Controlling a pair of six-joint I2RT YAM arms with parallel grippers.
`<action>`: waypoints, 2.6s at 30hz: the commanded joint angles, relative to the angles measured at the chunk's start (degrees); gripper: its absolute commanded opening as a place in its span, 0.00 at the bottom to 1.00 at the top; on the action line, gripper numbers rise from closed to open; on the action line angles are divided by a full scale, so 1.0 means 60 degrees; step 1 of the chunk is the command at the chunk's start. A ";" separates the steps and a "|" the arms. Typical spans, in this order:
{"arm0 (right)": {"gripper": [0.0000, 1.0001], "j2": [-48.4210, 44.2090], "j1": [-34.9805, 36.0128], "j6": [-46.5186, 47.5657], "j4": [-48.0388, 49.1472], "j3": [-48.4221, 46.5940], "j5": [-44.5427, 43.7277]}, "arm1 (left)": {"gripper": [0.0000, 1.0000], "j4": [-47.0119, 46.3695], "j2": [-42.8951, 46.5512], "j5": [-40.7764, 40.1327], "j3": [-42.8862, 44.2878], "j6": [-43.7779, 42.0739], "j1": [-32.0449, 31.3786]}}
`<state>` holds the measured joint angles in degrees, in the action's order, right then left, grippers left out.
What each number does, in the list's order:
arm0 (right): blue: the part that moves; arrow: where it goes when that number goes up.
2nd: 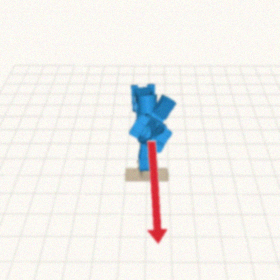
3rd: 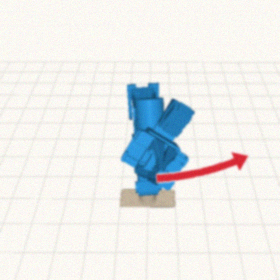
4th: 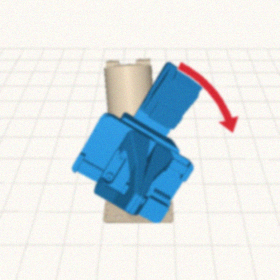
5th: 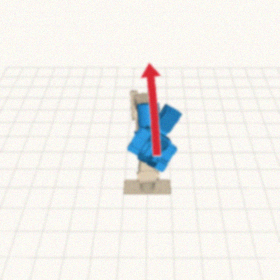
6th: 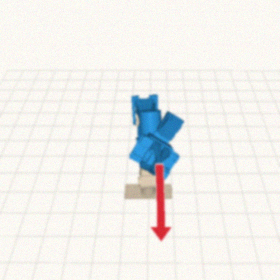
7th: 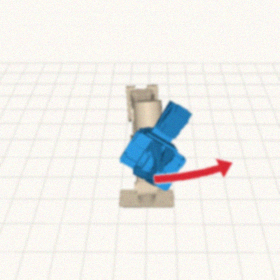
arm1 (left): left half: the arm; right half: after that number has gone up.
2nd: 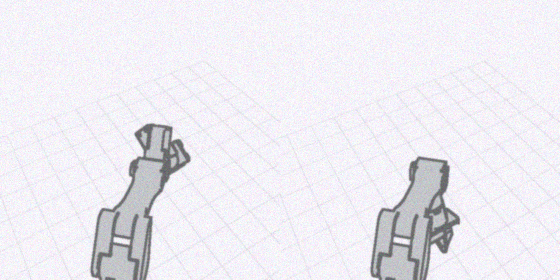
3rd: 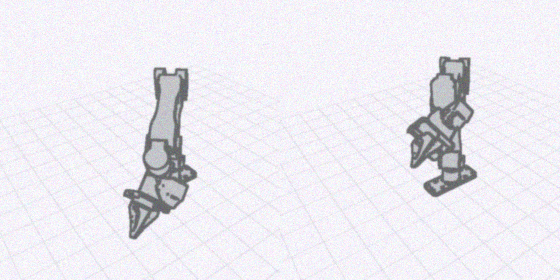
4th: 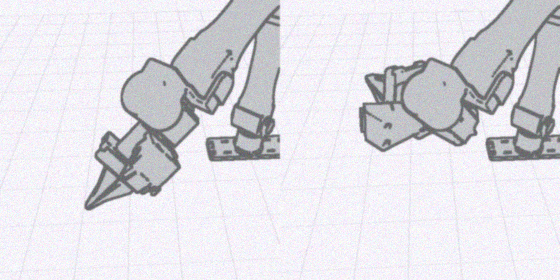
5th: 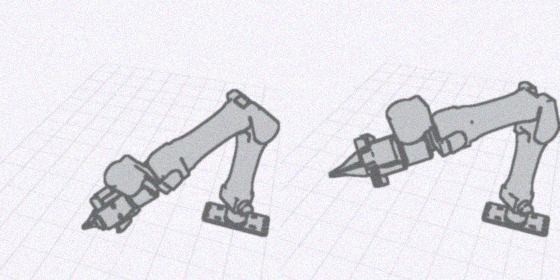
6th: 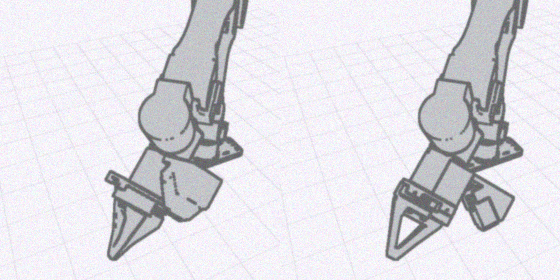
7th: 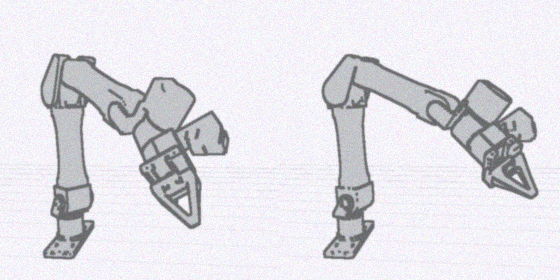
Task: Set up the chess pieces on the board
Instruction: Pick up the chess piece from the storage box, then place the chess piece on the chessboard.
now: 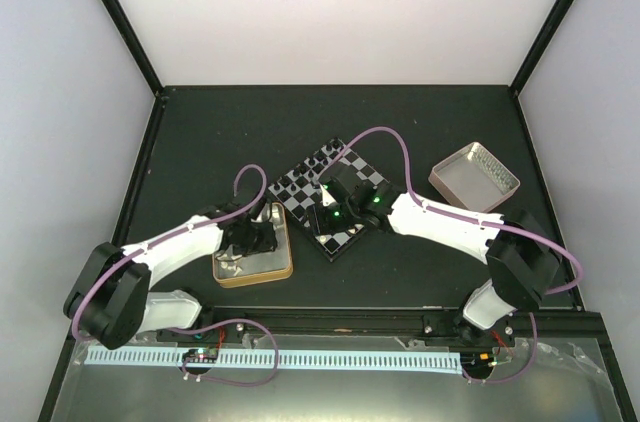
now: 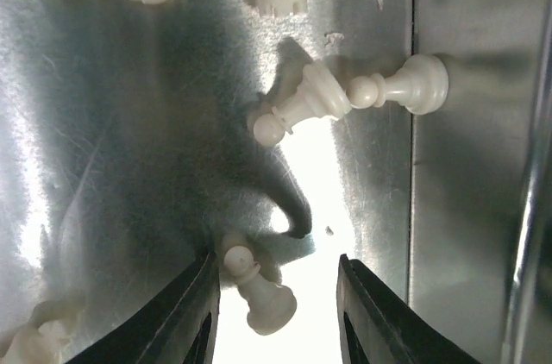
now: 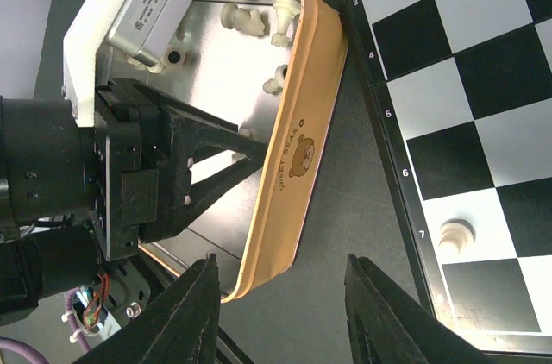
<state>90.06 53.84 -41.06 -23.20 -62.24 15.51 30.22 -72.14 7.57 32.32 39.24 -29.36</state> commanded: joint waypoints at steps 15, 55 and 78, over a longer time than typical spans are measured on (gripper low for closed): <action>0.41 0.0078 -0.0053 -0.0056 -0.0011 0.0102 -0.0212 | 0.29 0.1220 -0.0545 -0.0623 0.0473 0.0814 -0.0448; 0.50 -0.2193 -0.1157 -0.0258 0.2326 0.1231 0.3320 | 0.12 -0.1827 0.3510 0.3796 0.1041 -0.1927 -0.0738; 0.36 -0.2508 -0.1541 -0.1859 0.3732 0.1606 0.5514 | 0.11 -0.3657 0.4510 0.6137 0.0430 -0.2279 -0.0745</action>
<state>74.61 44.86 -52.05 -2.37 -52.25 43.68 10.92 -45.60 42.54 34.76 26.68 -33.50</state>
